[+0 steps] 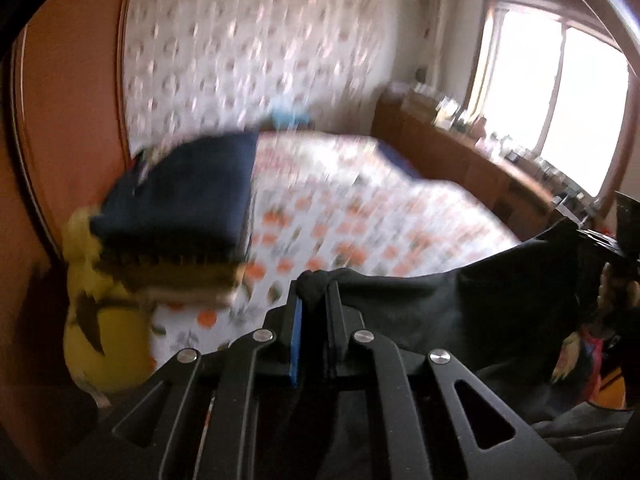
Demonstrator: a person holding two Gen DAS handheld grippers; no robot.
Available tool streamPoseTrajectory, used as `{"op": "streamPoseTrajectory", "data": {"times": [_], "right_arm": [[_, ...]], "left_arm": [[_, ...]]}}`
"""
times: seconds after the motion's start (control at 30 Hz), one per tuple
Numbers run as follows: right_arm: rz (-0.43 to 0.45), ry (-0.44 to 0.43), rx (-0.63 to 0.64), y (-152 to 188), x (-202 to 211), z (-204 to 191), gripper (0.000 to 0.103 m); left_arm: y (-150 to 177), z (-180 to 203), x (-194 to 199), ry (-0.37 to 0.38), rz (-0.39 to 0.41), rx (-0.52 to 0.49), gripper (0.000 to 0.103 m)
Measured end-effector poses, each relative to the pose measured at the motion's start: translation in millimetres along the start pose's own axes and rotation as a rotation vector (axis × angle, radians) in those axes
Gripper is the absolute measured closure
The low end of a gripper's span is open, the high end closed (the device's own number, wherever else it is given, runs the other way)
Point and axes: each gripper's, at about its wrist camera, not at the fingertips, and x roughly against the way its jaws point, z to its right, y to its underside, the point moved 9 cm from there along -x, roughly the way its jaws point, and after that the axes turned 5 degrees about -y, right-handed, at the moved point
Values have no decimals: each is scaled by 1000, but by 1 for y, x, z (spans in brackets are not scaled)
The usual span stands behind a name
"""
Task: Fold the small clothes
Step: 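Lift the hem with both grippers and carry it toward the collar, then lower the hem over the collar and open both grippers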
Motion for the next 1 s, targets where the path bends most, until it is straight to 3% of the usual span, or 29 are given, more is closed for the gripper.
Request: {"op": "streamPoseTrajectory", "data": {"times": [0.27,0.57,0.7,0.83,1.0], "right_arm": [[222,-20,90,-97,122,-19,96],[416,80,222,-168,236,-30,96],[449,129,250,-186,258,-27,96],[448,171,262,-185,267,-20,96],[396,212,251,-178,232,-23,96]], "left_arm": [[-90,33,120,73,275,-32,93],[-157,46,218,70,491,-104,93],[-183,47,236,52,549,-132,93],[-193,49,230,41,562,-145,93],[-189,51,199,31,532,-136,93]]}}
